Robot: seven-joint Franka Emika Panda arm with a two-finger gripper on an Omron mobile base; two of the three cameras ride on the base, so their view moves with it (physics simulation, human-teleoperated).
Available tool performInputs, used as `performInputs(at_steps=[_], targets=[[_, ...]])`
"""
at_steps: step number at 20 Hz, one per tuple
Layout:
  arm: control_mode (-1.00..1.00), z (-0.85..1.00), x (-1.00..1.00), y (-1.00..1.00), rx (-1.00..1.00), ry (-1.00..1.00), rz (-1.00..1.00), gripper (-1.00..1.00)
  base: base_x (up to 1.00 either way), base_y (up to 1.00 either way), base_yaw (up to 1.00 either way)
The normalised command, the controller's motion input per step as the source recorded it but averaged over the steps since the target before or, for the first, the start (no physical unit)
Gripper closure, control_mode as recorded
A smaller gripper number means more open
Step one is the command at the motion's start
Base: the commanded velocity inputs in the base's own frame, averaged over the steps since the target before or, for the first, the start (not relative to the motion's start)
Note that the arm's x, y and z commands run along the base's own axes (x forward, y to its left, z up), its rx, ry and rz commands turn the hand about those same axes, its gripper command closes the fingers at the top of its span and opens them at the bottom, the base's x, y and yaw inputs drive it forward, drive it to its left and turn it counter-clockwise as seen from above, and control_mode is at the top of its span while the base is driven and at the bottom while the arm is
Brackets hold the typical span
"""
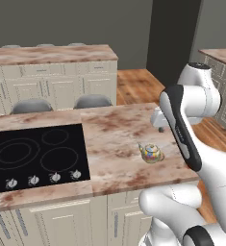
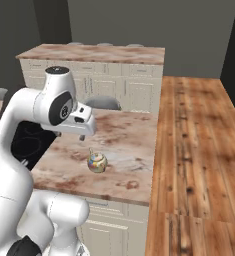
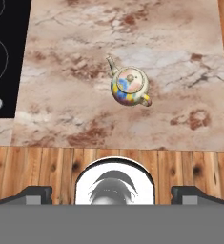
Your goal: Pick the teapot and tupperware and place them in the sink. Then turn on the water.
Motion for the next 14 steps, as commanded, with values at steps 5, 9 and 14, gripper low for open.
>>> performInputs(at_steps=[5, 9, 14], targets=[[-1.00, 0.00, -0.04, 0.00, 0.00, 0.00, 0.00, -1.00, 0.00, 0.00, 0.00], [-1.00, 0.00, 0.00, 0.00, 0.00, 0.00, 0.00, -1.00, 0.00, 0.00, 0.00], [1.00, 0.00, 0.00, 0.00, 0.00, 0.00, 0.00, -1.00, 0.00, 0.00, 0.00]])
